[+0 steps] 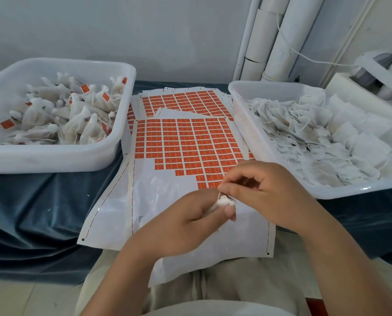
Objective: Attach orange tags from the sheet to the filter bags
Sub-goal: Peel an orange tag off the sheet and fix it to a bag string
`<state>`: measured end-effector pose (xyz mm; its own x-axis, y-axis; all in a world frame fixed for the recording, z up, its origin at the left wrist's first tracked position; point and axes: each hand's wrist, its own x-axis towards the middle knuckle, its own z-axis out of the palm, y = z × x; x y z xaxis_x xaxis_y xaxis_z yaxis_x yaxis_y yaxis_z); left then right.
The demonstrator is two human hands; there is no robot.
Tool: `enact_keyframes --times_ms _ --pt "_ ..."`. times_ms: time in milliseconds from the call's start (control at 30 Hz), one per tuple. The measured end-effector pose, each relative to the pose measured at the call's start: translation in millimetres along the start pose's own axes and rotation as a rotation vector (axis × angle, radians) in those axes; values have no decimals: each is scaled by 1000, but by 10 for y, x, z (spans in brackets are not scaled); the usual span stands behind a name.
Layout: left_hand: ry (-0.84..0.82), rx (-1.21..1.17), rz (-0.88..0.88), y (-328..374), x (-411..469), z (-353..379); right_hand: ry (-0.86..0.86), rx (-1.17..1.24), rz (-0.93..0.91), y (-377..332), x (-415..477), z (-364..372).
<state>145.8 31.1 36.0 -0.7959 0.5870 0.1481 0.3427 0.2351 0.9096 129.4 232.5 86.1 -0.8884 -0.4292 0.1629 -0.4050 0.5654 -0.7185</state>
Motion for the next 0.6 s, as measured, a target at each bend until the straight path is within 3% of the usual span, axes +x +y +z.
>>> enact_keyframes --times_ms 167,400,533,600 --pt "26 -179 -24 13 -16 -37 63 54 -81 -9 -4 13" --pt "66 -282 -44 37 -30 -68 25 -217 -282 -70 -47 -63" --pt "33 -306 -87 27 -41 -93 20 -330 -304 -85 -62 -67" --pt "6 -334 -94 24 -47 -104 25 -271 -265 -88 -57 -42"
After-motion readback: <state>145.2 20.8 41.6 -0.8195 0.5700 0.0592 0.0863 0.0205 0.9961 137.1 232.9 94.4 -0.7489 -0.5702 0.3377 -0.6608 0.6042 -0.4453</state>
